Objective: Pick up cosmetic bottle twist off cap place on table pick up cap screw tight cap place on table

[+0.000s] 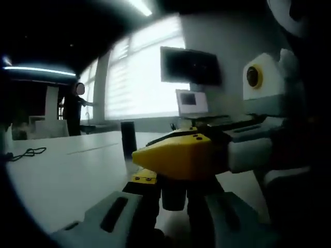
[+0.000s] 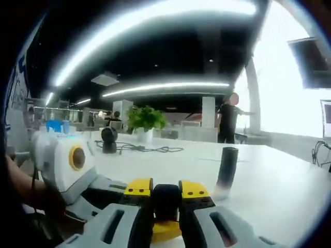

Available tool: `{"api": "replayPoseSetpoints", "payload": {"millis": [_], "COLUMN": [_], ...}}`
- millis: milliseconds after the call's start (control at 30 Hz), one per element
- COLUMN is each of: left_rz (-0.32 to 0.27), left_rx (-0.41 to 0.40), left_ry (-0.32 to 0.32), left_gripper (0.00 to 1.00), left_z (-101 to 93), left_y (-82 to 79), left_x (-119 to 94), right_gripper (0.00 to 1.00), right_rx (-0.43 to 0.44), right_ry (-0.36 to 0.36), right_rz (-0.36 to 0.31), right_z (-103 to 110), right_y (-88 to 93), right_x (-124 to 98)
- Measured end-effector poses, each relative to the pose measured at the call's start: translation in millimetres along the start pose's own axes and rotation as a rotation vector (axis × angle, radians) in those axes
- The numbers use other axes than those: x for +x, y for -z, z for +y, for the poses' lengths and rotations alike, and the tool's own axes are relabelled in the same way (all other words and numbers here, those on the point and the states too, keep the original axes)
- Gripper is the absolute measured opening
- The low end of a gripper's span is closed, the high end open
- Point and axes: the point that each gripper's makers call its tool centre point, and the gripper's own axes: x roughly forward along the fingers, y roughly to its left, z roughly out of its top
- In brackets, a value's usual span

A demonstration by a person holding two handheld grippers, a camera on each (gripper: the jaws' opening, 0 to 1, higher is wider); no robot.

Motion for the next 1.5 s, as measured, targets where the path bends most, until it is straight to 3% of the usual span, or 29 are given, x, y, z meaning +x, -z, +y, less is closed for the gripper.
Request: {"api": "replayPoseSetpoints", "payload": {"millis": [167,567,700,1500], "left_rz": [-0.009,-0.007,-0.015,0.006], "left_rx": [-0.022,-0.008,0.014,-0.041], "left_ry": [0.005,0.014,0.016,0.113], "left_gripper": [0.10,0.08,0.07,0.06], "left_z": [0.0,-3.3,-4.7,-18.2], "left_y": [-1.4,-2.6,-3.6,-4.2], "left_x": [0,1,1,-1], "right_gripper": [0.11,0.11,0.10,0.10], "right_rx": [-0.044,-0.037,-0.027,0.005], "right_ry": [-0.023,-0.087,-0.150,-0.613], "right_rz": [-0.003,-0.015,-0.015,-0.018], "right_z": [7,6,7,23], "right_y": [-1.1,-1.6,-2.0,-1.8], "right_x": [0,-4,-5,-18]}}
